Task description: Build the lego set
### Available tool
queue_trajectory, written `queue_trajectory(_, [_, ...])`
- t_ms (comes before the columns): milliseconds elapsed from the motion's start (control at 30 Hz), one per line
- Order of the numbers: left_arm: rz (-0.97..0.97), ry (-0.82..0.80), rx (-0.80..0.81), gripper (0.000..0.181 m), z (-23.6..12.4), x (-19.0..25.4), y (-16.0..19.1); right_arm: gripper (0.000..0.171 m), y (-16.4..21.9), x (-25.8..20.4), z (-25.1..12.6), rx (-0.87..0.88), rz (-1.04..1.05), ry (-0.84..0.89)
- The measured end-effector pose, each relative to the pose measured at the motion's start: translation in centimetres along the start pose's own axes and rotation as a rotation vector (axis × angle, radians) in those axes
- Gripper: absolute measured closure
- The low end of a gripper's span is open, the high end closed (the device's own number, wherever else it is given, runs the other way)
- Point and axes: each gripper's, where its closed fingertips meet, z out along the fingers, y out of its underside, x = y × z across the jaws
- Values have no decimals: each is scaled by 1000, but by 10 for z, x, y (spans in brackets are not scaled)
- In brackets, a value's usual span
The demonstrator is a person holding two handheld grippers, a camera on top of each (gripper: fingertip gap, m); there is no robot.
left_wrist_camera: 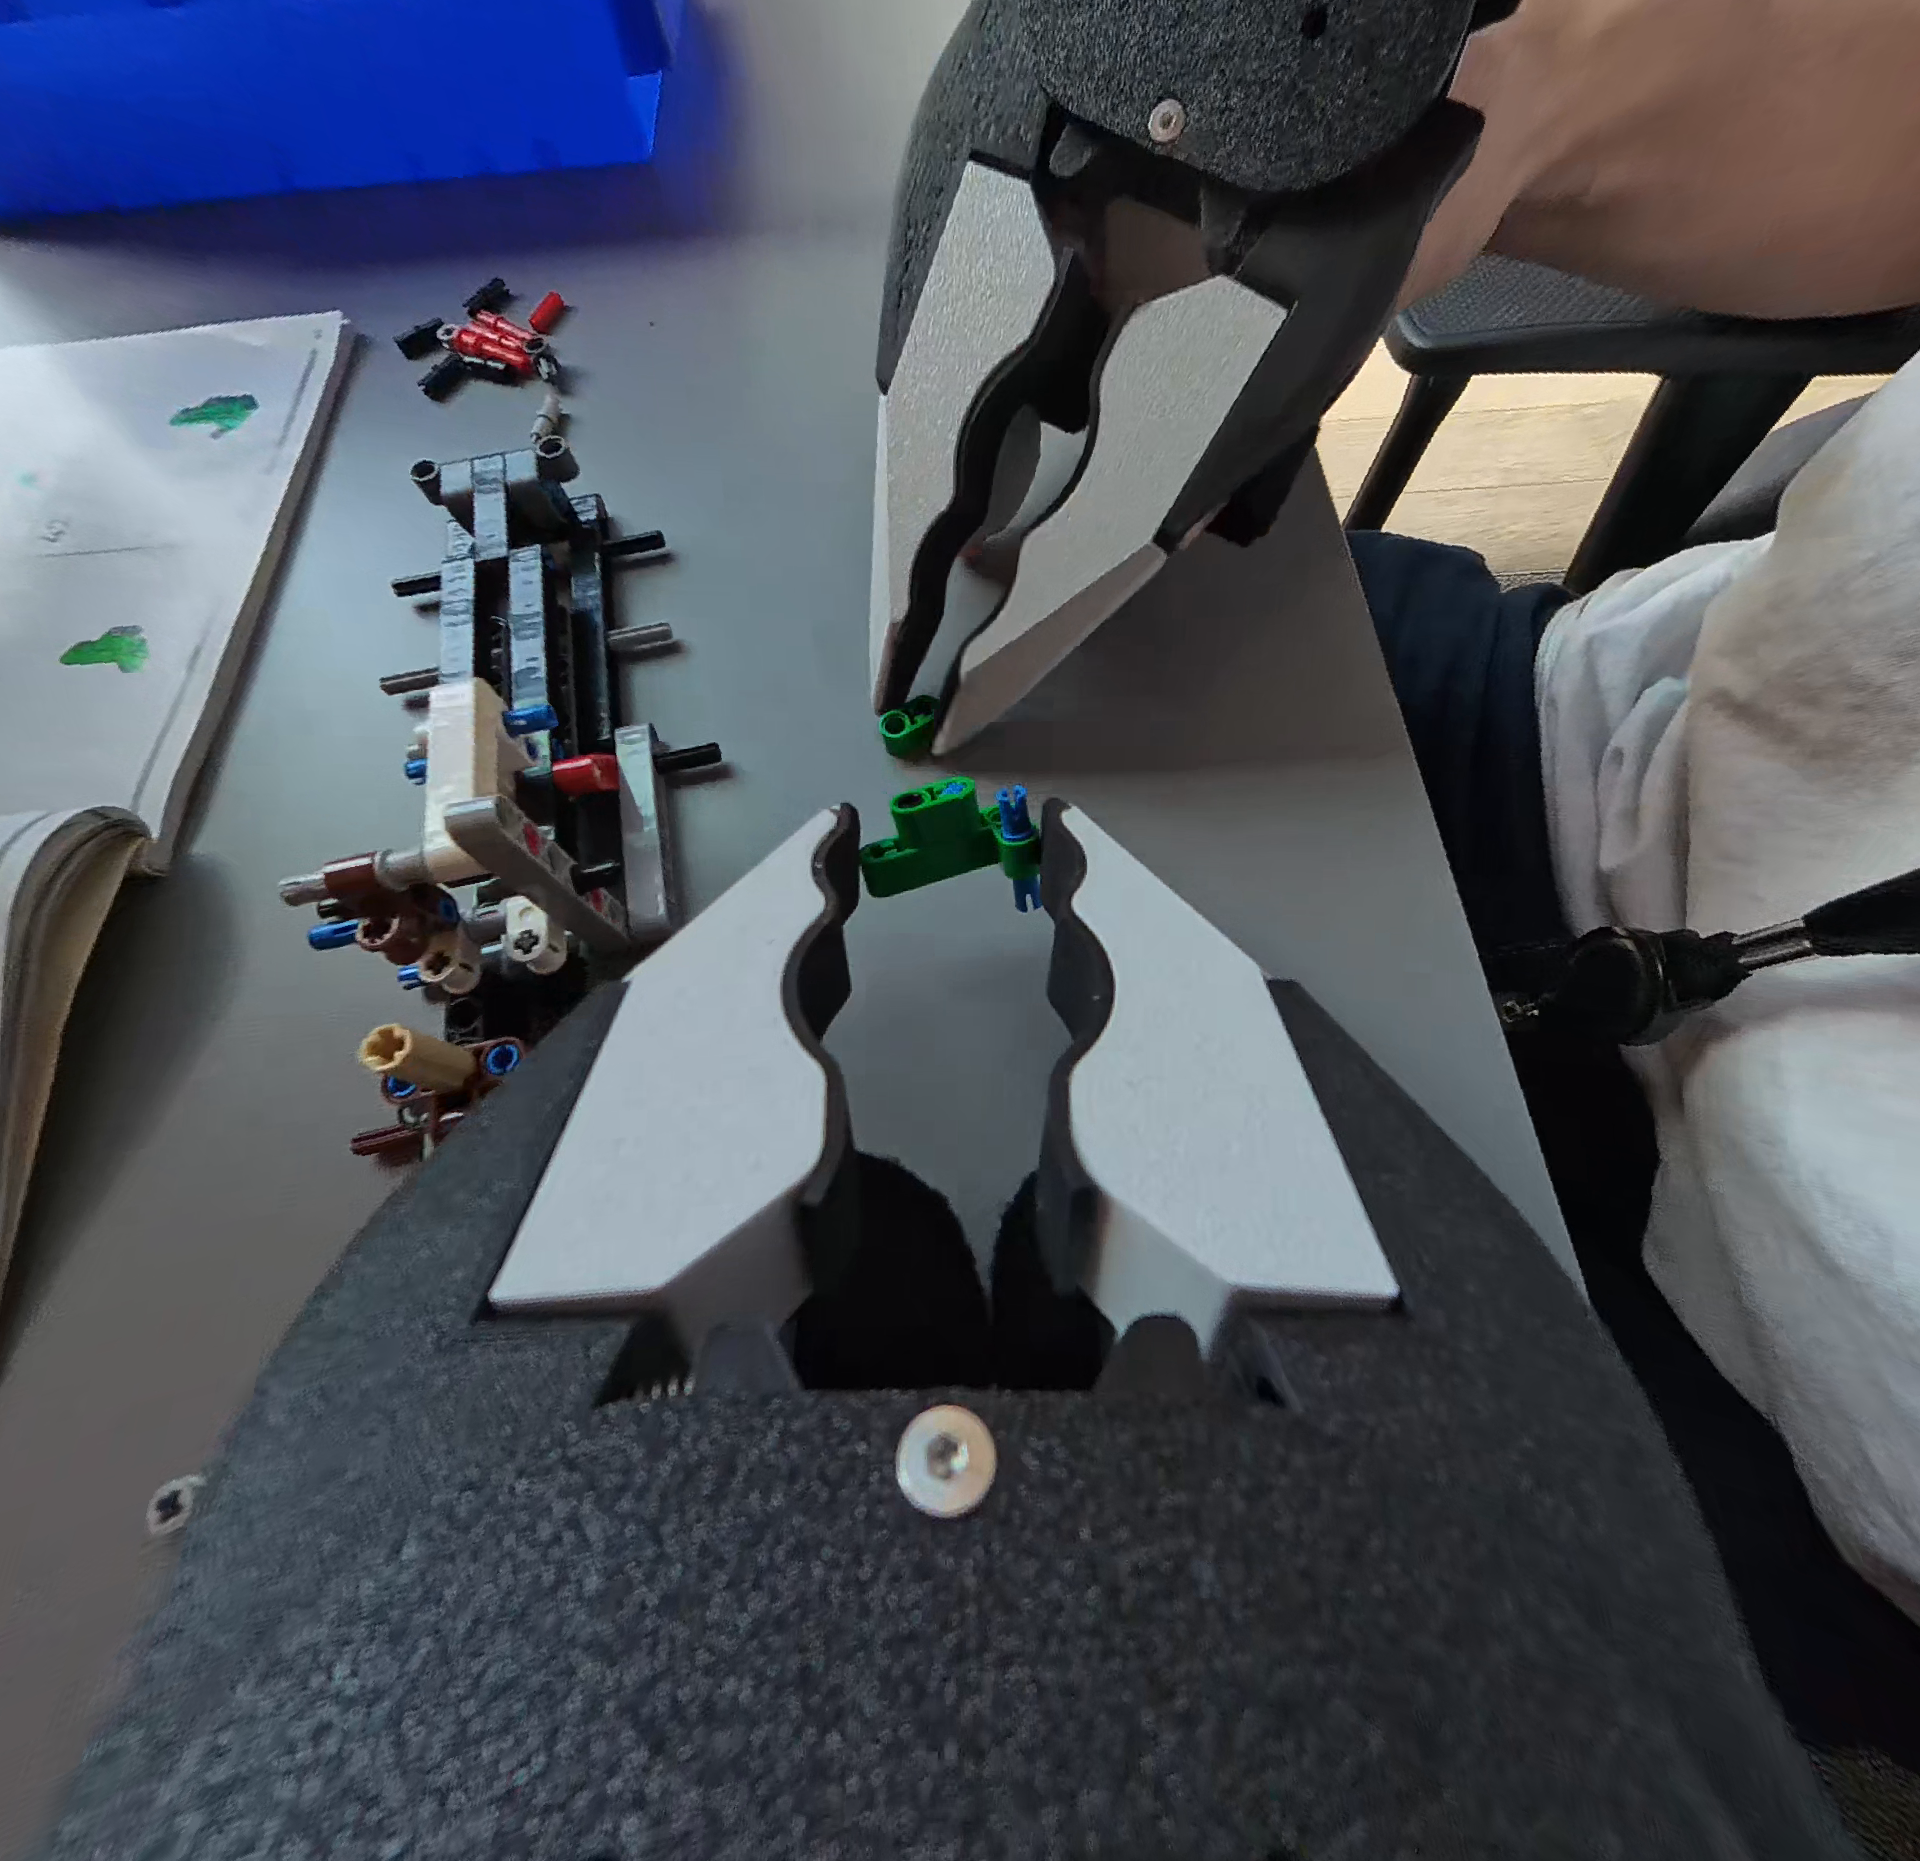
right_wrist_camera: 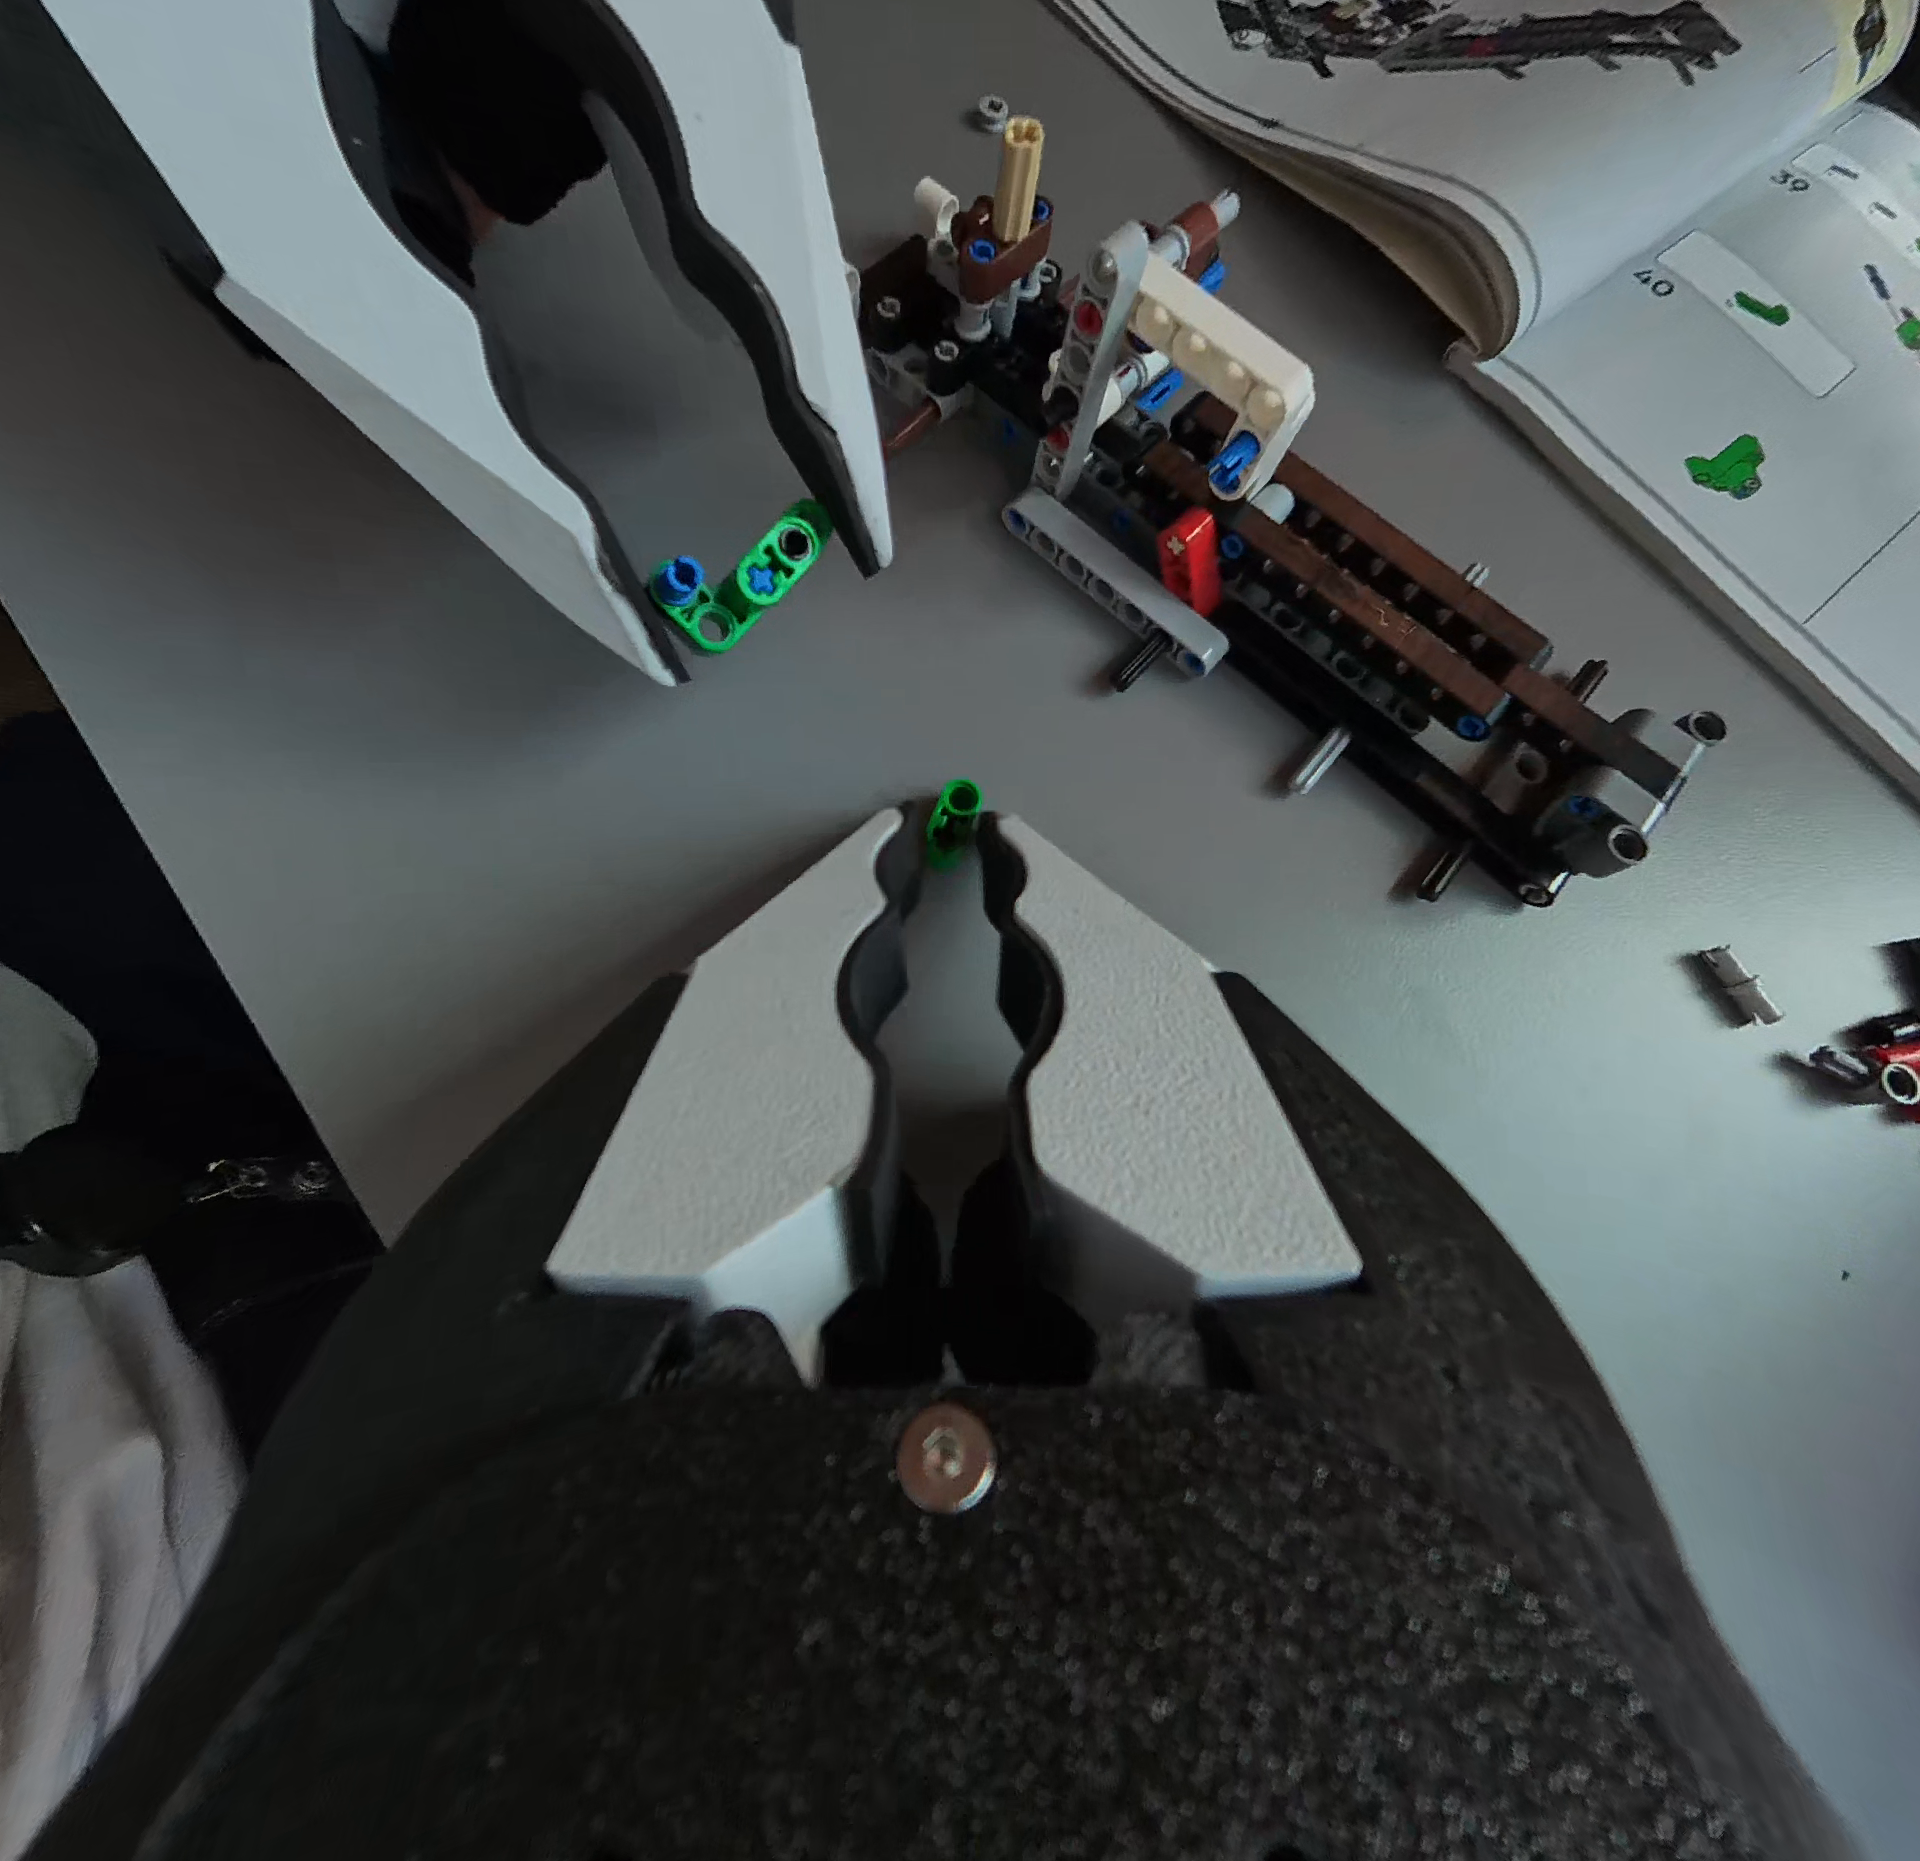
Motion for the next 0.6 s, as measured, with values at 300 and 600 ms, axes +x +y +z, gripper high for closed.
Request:
queue_trajectory(300, [2,102,-20,148,2,13,2,165,-39,-34,-32,346,-264,-355])
queue_trajectory(600, [-23,158,40,148,-3,17,-7,165,-50,-50,-33,373,-229,-540])
